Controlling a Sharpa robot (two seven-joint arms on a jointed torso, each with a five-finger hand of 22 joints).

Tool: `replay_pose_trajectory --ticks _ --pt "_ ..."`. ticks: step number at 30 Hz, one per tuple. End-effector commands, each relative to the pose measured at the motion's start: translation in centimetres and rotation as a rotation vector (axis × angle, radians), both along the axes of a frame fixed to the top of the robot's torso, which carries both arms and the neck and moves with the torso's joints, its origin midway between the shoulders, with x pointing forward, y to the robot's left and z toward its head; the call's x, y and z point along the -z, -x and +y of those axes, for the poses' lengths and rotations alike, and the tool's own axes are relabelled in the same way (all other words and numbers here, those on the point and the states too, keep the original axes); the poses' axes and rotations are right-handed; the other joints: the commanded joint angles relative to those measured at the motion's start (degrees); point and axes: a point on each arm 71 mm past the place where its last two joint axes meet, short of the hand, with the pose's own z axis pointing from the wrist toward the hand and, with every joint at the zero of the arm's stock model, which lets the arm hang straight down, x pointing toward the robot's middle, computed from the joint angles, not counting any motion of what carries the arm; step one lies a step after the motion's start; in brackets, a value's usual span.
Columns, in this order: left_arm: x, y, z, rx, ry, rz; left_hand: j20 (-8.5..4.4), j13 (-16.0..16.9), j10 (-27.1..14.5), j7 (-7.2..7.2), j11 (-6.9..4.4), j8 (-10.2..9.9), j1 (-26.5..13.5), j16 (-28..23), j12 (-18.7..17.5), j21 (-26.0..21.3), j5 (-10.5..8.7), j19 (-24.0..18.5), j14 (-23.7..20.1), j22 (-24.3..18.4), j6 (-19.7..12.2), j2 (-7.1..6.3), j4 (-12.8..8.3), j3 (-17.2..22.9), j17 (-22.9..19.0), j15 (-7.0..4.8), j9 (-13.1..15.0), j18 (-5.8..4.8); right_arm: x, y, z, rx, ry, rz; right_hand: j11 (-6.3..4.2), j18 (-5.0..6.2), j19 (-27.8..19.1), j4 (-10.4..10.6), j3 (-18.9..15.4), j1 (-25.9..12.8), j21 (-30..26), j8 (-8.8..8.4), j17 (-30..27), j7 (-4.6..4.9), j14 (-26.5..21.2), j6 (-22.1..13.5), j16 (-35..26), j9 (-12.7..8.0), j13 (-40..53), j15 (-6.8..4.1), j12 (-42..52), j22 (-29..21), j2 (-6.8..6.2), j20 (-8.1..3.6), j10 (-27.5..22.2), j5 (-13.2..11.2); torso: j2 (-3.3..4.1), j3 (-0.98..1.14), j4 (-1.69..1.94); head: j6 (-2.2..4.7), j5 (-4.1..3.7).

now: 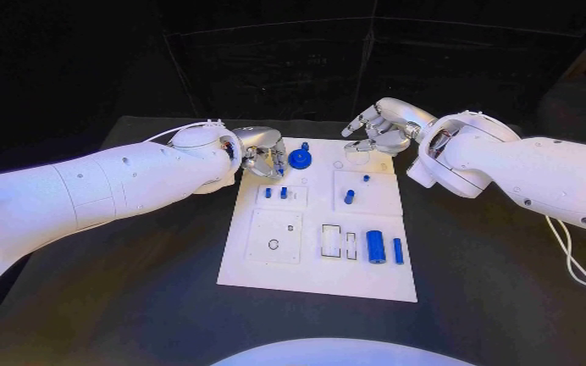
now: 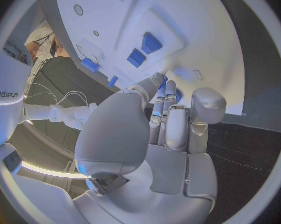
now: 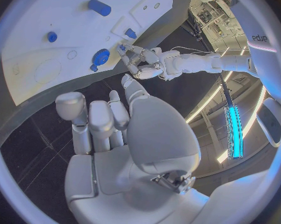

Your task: Assemble the parts on the task board

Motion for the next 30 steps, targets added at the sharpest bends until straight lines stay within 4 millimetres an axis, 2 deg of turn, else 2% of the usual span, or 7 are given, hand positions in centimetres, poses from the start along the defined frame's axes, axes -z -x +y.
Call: replay_pose_trajectory --ticks 1,23,30 --pt "0.14 0.11 -0.05 0.001 -0.013 0.018 -0.02 -0.1 0.4 0.1 0.08 -0.2 -0.7 0.2 -0.2 0.3 -0.12 0.5 1.2 0.1 0.5 -0.07 -0.1 0.3 0.0 -0.04 0.0 -0.89 -0.2 -0.05 0.04 0.002 -0.003 -0.012 -0.17 1.12 0.4 0.1 0.3 0.0 -0.3 -0.1 0.1 0.18 0.2 -0.4 0.0 -0.1 0.1 -0.12 0.0 0.1 0.63 0.01 -0.2 0.3 0.03 0.01 0.04 -0.12 0.01" --pt "0.24 0.21 -0.18 0.0 -0.022 0.031 -0.03 0.0 0.7 0.02 0.0 -0.2 -0.7 0.2 -0.3 0.5 -0.12 0.5 1.2 0.4 0.8 -0.02 -0.2 0.4 -0.1 -0.08 0.0 -0.92 -0.2 -0.07 0.07 0.002 -0.003 -0.013 -0.17 1.12 0.4 0.1 0.3 0.0 -0.3 -0.1 0.1 0.18 0.2 -0.4 0.0 -0.1 0.1 -0.12 0.0 0.1 0.63 0.01 -0.2 0.3 0.01 0.02 0.02 -0.3 0.1" --pt "0.33 0.13 -0.07 -0.008 -0.03 0.038 -0.02 -0.1 0.6 0.14 0.13 -0.5 -1.2 0.2 -0.8 0.7 -0.13 0.5 1.1 0.7 0.6 -0.35 -0.1 0.3 -0.3 -0.02 -0.1 -0.98 -0.2 -0.07 0.08 0.002 -0.003 -0.013 -0.17 1.12 0.4 0.1 0.3 0.0 -0.3 -0.1 0.1 0.18 0.2 -0.4 0.0 -0.1 0.1 -0.12 0.0 0.1 0.63 0.01 -0.2 0.3 0.01 0.02 0.0 -0.35 0.07"
